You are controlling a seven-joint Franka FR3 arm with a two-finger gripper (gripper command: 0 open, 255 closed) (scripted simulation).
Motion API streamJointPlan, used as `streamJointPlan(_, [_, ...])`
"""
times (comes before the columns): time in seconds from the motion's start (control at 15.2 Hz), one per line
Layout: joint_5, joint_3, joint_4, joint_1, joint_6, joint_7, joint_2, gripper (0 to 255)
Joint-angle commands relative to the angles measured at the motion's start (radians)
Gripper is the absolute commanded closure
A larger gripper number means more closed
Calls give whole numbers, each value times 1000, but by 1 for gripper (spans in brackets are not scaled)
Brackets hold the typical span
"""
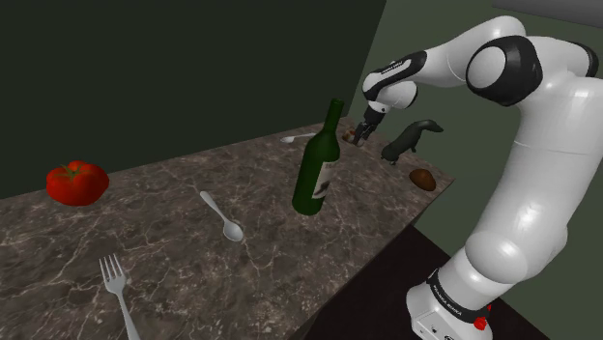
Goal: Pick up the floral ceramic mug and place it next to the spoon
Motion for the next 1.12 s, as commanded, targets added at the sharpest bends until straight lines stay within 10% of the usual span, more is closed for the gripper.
streamJointPlan(0.0, [1,0,0,-1,2,-1,2,0])
streamJointPlan(0.26, [1,0,0,-1,2,-1,2,0])
streamJointPlan(0.33, [1,0,0,-1,2,-1,2,255])
streamJointPlan(1.06, [-8,-4,7,2,-19,6,-13,255])
